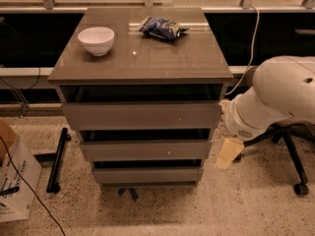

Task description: Open middle drawer

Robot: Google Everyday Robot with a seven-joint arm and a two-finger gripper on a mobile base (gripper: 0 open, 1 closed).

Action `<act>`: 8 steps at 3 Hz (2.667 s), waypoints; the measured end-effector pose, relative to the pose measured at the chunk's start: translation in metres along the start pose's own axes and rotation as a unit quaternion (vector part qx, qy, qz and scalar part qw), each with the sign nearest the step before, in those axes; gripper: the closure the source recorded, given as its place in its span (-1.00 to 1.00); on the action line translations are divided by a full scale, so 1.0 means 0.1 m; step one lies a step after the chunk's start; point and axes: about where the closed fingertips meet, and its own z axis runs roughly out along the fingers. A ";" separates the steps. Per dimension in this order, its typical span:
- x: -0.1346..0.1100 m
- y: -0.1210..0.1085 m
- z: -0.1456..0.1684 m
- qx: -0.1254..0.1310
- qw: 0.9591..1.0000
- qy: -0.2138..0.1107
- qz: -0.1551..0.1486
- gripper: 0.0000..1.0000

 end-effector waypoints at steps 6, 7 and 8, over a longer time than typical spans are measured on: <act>0.26 -0.08 2.01 -0.050 0.993 -0.079 0.066 -1.00; 0.33 -0.09 2.33 -0.051 0.992 -0.088 0.079 -1.00; 0.34 -0.11 2.63 -0.055 0.991 -0.094 0.079 -1.00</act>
Offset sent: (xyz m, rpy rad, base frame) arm 0.0755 0.0135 -0.1196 0.1262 0.0456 -0.0231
